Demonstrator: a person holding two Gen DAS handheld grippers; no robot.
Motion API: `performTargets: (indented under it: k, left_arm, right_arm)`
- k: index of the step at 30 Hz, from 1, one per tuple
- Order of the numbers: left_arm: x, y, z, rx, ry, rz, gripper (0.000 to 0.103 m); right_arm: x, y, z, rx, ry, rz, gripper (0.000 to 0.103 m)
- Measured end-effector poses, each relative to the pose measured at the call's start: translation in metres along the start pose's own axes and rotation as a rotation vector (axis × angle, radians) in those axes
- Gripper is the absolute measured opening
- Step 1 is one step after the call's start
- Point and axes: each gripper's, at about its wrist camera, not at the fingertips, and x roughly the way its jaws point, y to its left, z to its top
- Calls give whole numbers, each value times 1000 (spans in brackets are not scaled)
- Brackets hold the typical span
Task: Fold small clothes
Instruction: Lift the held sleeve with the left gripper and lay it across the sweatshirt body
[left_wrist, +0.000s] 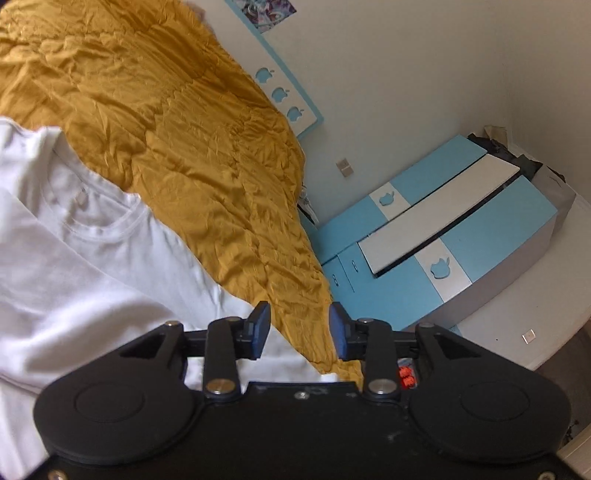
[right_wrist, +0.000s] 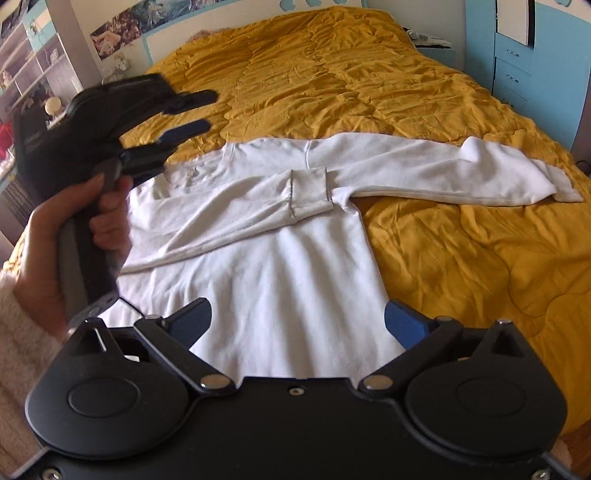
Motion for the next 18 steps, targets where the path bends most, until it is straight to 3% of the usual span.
performTargets:
  k: [3, 6, 8, 9, 10, 13, 18]
  left_arm:
    - [-57, 21, 25, 93, -101, 164, 38]
    - [-91, 62, 33, 75, -128, 334, 38]
    - [-108, 97, 34, 3, -135, 416, 38]
    - [-113, 113, 34, -28, -131, 454, 38]
    - [-116, 123, 33, -49, -128, 476, 38]
    - [-123, 148, 30, -90, -118, 524, 38]
    - [-125, 161, 26, -103, -89, 542, 38]
  right_arm:
    - [27, -12, 16, 39, -31, 39, 98]
    - [60, -22, 33, 61, -103, 26, 88]
    - [85, -25, 43, 92, -112, 50, 75]
    - [99, -28, 46, 132, -95, 71, 59]
    - [112, -30, 49, 177, -72, 90, 53]
    - [145, -34, 52, 304, -15, 76, 53]
    - [181, -45, 50, 467, 14, 63, 53]
